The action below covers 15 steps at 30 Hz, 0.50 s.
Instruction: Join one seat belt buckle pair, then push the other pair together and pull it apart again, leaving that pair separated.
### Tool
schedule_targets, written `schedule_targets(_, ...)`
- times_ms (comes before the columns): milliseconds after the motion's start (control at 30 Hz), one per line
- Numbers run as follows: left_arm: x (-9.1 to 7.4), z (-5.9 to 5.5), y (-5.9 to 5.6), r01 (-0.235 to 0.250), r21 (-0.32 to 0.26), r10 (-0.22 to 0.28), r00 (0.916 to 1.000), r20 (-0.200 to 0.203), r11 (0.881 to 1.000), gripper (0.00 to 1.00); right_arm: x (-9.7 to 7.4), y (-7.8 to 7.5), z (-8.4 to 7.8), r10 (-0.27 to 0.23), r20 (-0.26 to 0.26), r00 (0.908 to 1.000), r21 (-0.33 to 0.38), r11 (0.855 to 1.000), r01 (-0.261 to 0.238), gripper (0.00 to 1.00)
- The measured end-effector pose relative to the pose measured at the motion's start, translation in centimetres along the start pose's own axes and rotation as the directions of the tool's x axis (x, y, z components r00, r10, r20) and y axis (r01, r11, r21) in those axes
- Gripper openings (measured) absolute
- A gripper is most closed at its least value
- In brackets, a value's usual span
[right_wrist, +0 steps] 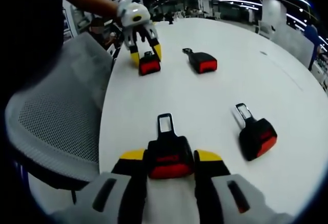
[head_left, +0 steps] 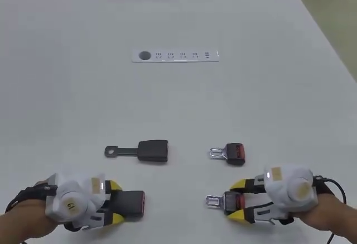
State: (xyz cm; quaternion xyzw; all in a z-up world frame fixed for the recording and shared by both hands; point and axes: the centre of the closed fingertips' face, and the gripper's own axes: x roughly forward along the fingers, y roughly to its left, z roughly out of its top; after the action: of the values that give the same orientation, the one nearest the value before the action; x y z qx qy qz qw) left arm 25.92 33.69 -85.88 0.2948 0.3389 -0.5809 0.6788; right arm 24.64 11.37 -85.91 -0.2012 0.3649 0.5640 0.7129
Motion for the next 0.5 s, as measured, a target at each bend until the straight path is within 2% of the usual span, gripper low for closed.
schedule_targets(500,0.1,0.0,0.0,0.001,-0.001,-0.001,1.0000,-0.008,1.000,0.35,2.1,0.4,2.2,0.030,0.026,0.9992,-0.030,0.999,-0.029,0.36)
